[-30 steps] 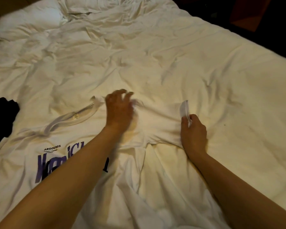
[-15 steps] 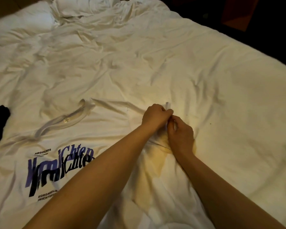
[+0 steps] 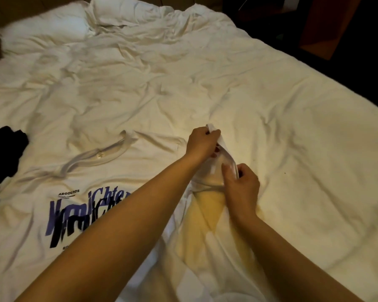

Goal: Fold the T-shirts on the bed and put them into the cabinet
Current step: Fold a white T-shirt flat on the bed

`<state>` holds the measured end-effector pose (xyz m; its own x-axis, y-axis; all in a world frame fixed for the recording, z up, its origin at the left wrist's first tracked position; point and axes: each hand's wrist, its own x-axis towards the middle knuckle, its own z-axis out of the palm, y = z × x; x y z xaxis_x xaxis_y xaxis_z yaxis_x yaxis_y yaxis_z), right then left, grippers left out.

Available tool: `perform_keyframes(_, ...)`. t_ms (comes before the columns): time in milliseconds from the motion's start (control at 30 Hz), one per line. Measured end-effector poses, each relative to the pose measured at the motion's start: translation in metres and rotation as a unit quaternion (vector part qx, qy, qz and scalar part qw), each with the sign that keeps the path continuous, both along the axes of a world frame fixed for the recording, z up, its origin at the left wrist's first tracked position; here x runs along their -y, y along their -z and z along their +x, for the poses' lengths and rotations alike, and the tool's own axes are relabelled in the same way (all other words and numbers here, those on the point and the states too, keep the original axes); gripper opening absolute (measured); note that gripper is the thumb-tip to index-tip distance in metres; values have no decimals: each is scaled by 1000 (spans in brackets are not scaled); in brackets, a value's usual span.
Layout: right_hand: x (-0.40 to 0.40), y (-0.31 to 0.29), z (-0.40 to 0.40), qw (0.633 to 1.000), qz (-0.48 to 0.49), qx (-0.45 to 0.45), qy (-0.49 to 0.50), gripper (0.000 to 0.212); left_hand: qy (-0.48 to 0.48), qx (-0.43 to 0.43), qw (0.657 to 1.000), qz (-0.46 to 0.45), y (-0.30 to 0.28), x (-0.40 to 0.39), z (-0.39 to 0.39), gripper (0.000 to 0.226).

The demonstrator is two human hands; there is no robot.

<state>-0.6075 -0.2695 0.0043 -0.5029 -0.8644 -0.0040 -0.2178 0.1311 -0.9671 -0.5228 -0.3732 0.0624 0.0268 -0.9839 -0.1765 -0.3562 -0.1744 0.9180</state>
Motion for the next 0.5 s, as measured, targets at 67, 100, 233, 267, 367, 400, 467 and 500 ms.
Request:
perform_keyframes(67, -2, -17, 13, 999, -22, -11, -28, 38, -30, -63, 997, 32, -12, 1, 18, 26)
perform_keyframes(100, -3, -24, 23, 998, -24, -20, -53, 36, -49, -77, 995, 45, -18, 0, 31, 28)
perform_keyframes(233, -3, -43, 71, 978, -6, -114, -173, 29, -127, -90, 984, 82, -31, -3, 92, 28)
perform_keyframes(267, -3, -45, 84, 968, -11, -149, -199, 28, -142, -92, 982, 87, -32, -5, 108, 27)
perform_keyframes(367, -4, -44, 117, 921, -68, -270, -274, 23, -183, -96, 975, 86, -27, -8, 153, 23)
perform_keyframes(400, -5, -42, 126, 899, -91, -303, -304, 23, -194, -93, 973, 86, -23, -8, 167, 25)
perform_keyframes(467, -5, -34, 136, 872, -103, -321, -355, 33, -206, -73, 970, 102, -13, -10, 193, 32)
perform_keyframes(500, -3, -31, 137, 874, -98, -310, -362, 38, -211, -50, 970, 110, -7, -12, 203, 31)
